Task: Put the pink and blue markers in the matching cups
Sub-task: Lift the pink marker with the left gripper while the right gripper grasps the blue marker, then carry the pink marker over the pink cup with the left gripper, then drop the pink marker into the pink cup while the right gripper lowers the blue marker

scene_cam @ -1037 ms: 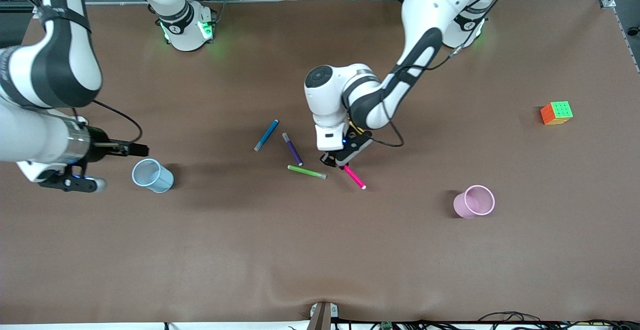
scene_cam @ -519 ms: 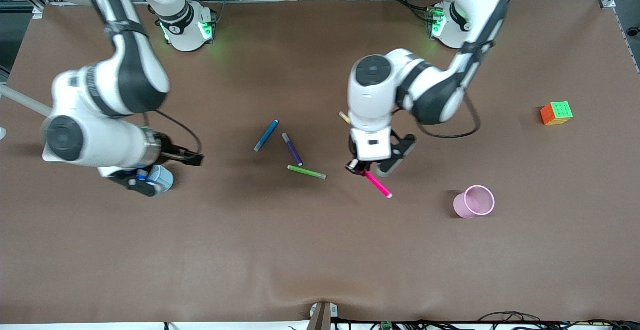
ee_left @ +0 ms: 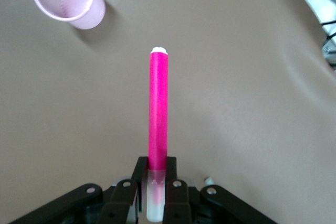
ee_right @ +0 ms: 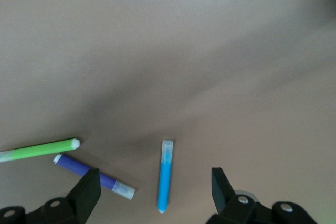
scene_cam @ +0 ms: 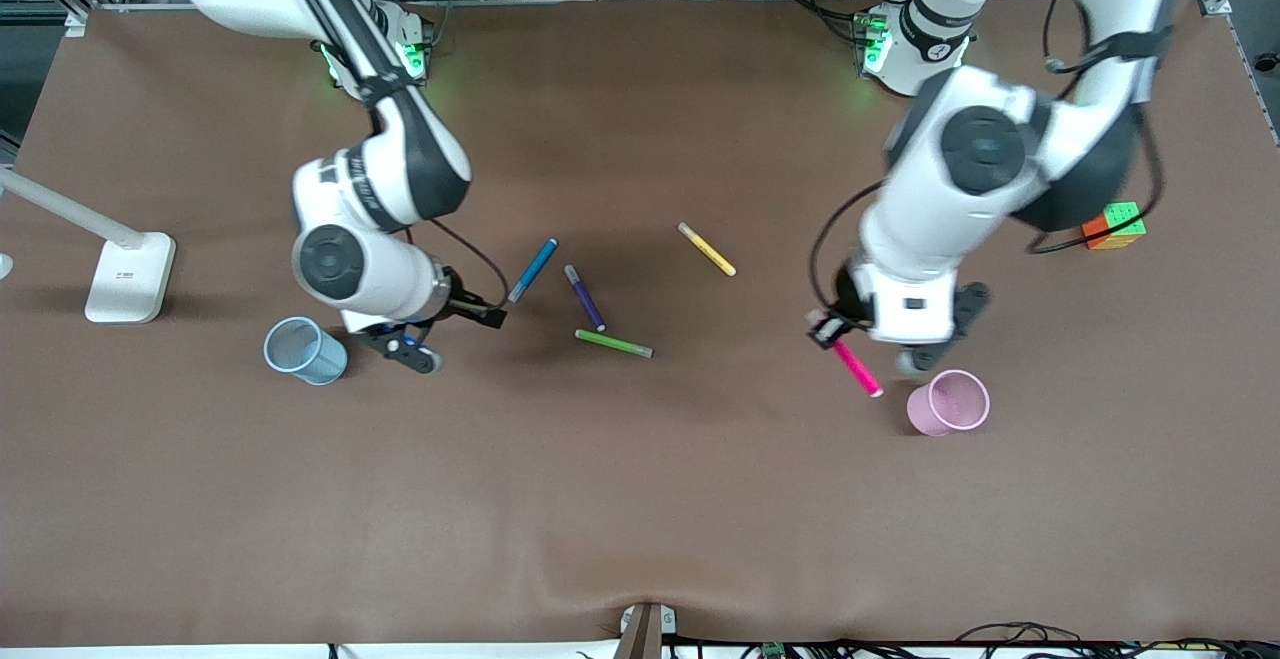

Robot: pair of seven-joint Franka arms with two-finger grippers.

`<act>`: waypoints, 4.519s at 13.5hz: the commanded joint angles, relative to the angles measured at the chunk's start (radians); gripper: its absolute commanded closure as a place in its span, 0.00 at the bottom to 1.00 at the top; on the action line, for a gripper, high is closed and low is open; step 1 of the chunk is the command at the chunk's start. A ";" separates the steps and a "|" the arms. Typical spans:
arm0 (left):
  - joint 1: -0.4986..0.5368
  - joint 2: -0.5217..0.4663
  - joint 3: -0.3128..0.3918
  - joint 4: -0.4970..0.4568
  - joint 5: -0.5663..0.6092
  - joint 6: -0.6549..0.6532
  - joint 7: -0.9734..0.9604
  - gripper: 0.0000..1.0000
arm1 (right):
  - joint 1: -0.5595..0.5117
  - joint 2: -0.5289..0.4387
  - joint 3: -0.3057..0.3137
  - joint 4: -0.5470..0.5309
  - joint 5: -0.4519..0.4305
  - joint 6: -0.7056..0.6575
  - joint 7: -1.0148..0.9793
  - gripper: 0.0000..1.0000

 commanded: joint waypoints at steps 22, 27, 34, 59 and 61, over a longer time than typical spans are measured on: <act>0.462 0.243 0.002 0.040 -0.476 -0.156 0.554 1.00 | 0.114 0.099 -0.009 -0.180 0.017 0.284 0.177 1.00; 0.471 0.298 0.002 0.040 -0.519 -0.097 0.551 1.00 | 0.094 0.064 -0.017 -0.121 0.007 0.262 0.162 1.00; 0.471 0.325 0.002 0.039 -0.539 -0.093 0.554 0.58 | -0.036 0.033 -0.060 0.269 -0.131 -0.137 -0.031 1.00; 0.371 -0.181 -0.021 0.062 0.047 -0.311 0.849 0.00 | -0.355 -0.171 -0.067 -0.216 -0.371 0.589 -0.691 1.00; 0.380 -0.218 -0.018 0.059 0.044 -0.312 0.957 0.00 | -0.355 -0.211 -0.067 -0.274 -0.371 0.631 -0.690 1.00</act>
